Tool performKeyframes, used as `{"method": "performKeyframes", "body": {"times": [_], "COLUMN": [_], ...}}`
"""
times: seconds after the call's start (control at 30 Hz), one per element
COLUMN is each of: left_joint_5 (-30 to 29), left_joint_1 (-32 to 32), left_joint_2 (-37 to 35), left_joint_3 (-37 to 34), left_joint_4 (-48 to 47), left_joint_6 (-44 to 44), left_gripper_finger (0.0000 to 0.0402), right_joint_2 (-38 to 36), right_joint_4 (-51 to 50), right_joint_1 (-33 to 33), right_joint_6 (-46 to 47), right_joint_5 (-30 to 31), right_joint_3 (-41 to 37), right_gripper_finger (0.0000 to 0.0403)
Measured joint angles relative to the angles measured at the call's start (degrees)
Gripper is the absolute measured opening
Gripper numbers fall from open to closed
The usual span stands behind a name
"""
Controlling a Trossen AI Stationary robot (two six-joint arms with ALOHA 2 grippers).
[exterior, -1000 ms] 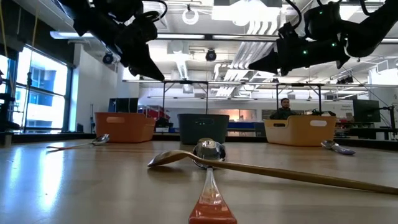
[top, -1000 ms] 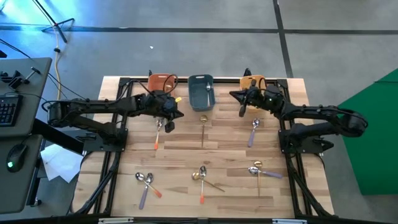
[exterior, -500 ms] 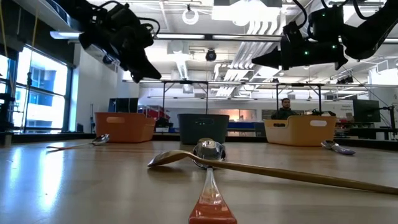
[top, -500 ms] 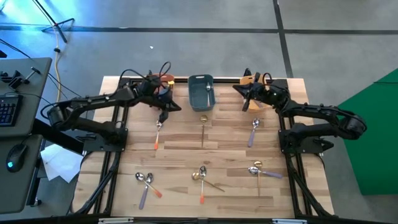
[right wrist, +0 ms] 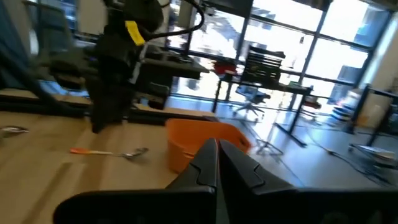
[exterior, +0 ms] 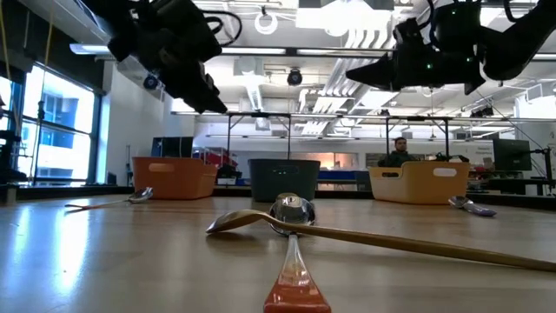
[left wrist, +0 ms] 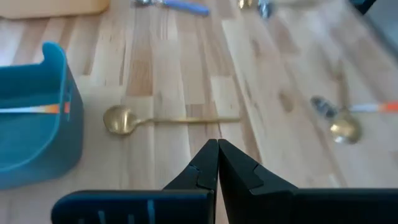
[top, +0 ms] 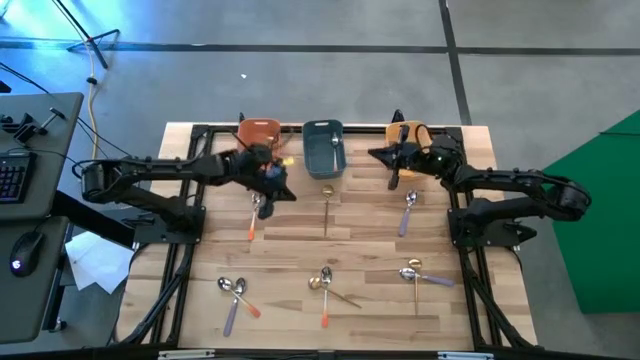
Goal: Sort silverware by color (type)
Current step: Put the orange spoon into the blue bin
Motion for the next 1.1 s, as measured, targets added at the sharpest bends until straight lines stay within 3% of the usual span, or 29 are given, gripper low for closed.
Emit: {"method": "performKeyframes", "body": {"times": [0.1, 0.23, 0.57, 0.8, 1.1], "left_joint_5": [-5.0, -5.8, -10.5, -22.5, -23.8], "left_joint_1": [-4.8, -9.9, -24.4, -34.4, -46.1], "left_joint_2": [0.0, 0.0, 0.0, 0.0, 1.4], "left_joint_3": [0.0, 0.0, 0.0, 3.9, 10.2], "left_joint_4": [-1.5, -6.7, -12.0, -15.5, -25.8], "left_joint_6": [-0.6, -4.0, -15.8, -22.9, -29.7], "left_gripper_finger": [0.0003, 0.0003, 0.0003, 0.0003, 0.0026], "right_joint_2": [0.0, 0.0, 0.0, 0.0, 0.0], "right_joint_4": [0.0, 0.0, -0.9, -1.2, -1.1], "right_joint_1": [3.2, 7.2, 16.1, 21.3, 27.4], "right_joint_6": [1.4, 3.1, 4.2, 4.2, 3.8], "right_joint_5": [0.0, 0.9, 11.0, 16.6, 21.9], "right_joint_3": [0.0, 0.0, 0.0, 0.0, 0.0], "right_gripper_finger": [0.0000, 0.0000, 0.0000, 0.0000, 0.0000]}}
